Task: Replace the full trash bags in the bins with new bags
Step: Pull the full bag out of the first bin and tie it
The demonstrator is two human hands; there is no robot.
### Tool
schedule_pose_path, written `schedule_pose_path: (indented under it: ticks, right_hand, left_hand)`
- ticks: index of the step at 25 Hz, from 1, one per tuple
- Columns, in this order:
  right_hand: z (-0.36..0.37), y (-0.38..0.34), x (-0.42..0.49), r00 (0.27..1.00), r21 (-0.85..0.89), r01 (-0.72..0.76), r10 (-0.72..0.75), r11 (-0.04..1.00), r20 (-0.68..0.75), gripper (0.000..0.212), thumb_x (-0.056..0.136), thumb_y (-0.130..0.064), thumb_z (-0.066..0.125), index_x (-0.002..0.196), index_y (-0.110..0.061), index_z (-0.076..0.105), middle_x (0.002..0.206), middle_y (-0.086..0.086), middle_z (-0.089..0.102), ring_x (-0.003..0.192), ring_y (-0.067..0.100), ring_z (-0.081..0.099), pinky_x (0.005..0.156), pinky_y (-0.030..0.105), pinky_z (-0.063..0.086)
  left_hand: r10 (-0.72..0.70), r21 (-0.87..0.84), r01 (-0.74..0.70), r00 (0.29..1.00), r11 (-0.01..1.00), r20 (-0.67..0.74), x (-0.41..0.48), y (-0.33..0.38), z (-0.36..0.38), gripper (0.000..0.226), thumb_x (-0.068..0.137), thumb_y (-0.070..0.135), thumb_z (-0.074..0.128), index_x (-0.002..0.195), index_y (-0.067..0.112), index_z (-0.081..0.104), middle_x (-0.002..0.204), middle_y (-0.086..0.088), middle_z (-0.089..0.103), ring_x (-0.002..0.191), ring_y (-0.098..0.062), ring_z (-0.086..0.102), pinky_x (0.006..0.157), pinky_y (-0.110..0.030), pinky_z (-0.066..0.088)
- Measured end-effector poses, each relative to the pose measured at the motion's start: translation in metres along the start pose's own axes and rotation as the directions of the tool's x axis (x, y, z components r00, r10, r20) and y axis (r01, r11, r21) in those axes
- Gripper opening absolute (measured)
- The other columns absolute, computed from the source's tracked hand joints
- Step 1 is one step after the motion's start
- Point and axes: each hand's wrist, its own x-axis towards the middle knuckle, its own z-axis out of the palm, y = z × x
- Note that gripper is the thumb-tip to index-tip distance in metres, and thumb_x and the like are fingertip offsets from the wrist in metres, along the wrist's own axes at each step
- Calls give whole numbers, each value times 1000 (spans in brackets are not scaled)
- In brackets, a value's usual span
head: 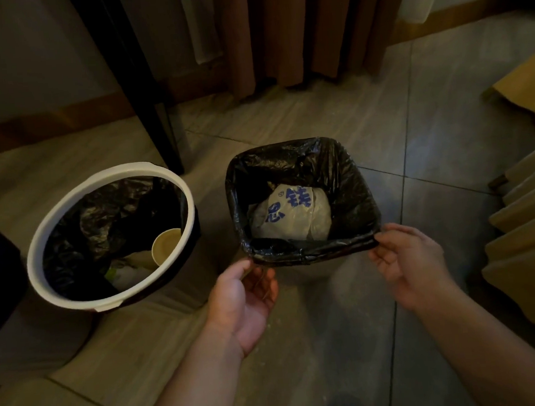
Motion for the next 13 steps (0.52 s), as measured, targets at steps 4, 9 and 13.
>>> schedule_pose_path:
  ticks: [4, 9, 13]
  right_hand:
    - [12, -10, -11, 989, -162, 129, -140, 978, -57, 19, 88, 6, 71, 96, -11, 68, 76, 8, 72, 64, 19, 72, 59, 32, 58]
    - [32, -25, -21, 947, -362, 272, -315, 891, -64, 16, 89, -2, 77, 92, -14, 68, 86, 7, 69, 72, 14, 69, 58, 23, 54]
    - [39, -28, -22, 913, -496, 359, -408, 791, 10, 14, 88, -9, 80, 91, -18, 70, 85, 2, 68, 79, 13, 67, 74, 31, 56]
  left_hand:
    - [-12, 76, 14, 999, 997, -35, -3, 1, 5, 16, 101, 12, 55, 106, 9, 70, 88, -12, 75, 80, -25, 77, 78, -40, 60]
    - [39, 88, -32, 997, 996, -72, -1, 0, 11, 28, 97, 1, 61, 124, 2, 65, 79, -11, 75, 67, -18, 76, 61, -32, 62]
    - [134, 150, -104, 970, 983, -204, -1, -2, 13, 34, 92, 4, 68, 124, 8, 62, 96, -13, 73, 79, -21, 72, 62, -31, 61]
